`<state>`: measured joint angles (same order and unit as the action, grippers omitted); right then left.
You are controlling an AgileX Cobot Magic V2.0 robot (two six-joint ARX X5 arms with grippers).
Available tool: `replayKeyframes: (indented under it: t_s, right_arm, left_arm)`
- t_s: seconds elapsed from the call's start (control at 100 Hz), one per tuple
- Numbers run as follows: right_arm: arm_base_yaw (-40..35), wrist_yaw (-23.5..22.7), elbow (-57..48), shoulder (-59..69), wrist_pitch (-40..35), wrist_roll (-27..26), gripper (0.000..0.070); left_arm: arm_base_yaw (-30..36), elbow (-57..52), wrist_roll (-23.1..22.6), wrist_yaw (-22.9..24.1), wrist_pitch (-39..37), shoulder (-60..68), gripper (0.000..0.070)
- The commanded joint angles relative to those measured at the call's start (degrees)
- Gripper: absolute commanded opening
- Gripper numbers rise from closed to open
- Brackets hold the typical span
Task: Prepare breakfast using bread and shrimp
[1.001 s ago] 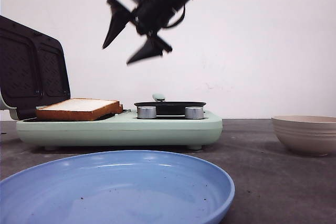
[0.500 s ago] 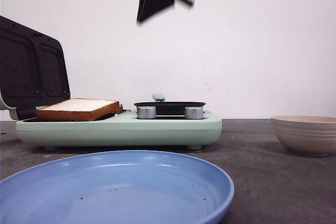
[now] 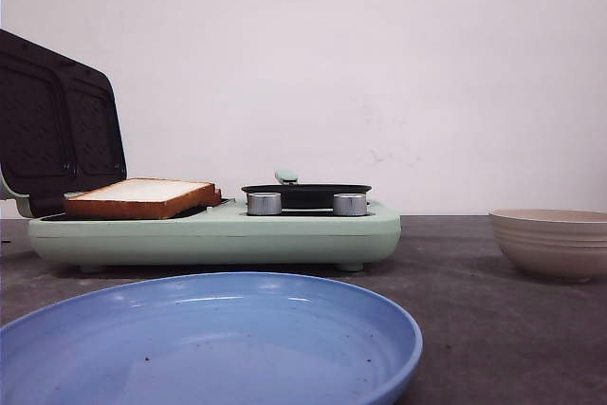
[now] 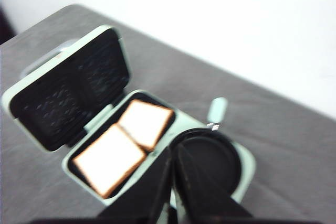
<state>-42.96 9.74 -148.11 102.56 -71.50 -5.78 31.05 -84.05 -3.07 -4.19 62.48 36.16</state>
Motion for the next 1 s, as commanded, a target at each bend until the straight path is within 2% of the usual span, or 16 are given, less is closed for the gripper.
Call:
replayKeyframes:
  t_s: [0.0, 0.13, 0.31, 0.38, 0.43, 0.58, 0.64, 0.76, 0.77, 0.87, 0.99]
  right_arm:
    - [-2.49, 2.78, -1.49, -2.19, 0.20, 0.44, 0.0000]
    - [-7.69, 8.85, -1.46, -7.10, -2.08, 0.44, 0.0000]
    - [-17.49, 22.29, -1.07, -12.52, -10.69, 0.44, 0.0000]
    - [-21.79, 24.87, 1.09, -16.09, -10.69, 0.46, 0.0000]
    - [-24.92, 26.21, 3.41, -18.14, -10.69, 0.46, 0.0000]
    - [-32.76, 36.59, 15.74, -27.26, -10.54, 0.42, 0.0000]
    - [-35.36, 39.26, 22.08, -30.95, -9.09, 0.04, 0.0000]
    - [-38.27, 41.40, 42.82, -42.99, 3.39, -0.22, 0.0000]
    - [-38.45, 41.68, 46.90, -45.38, 6.16, -0.22, 0.0000]
    - [-38.62, 42.82, 63.34, -55.71, 17.66, -0.22, 0.0000]
    - [-38.62, 41.55, 79.62, -68.54, 27.80, -0.20, 0.0000]
  left_arm:
    - [0.55, -1.03, -0.35, 0.20, -0.76, -0.59, 0.0004]
    - [1.62, -1.03, -0.37, 0.17, -0.70, -2.34, 0.0004]
    - [3.21, -1.03, -0.55, 0.22, -0.28, -5.44, 0.0004]
    - [3.56, -1.01, -0.55, 0.35, -0.39, -6.14, 0.0004]
    - [3.65, -1.01, -0.52, 0.33, -0.33, -6.38, 0.0003]
    - [3.87, -1.01, -0.52, 0.33, -0.46, -6.40, 0.0004]
    - [3.85, -1.01, -0.52, 0.35, -0.79, -6.40, 0.0003]
    - [3.85, -0.98, -0.59, 0.59, -1.29, -6.40, 0.0003]
    - [3.85, -0.98, -0.59, 0.72, -1.29, -6.40, 0.0003]
    - [3.85, -0.96, -0.74, 2.86, -1.33, -6.36, 0.0003]
    - [3.85, -0.94, -0.85, 4.83, -2.08, -6.23, 0.0003]
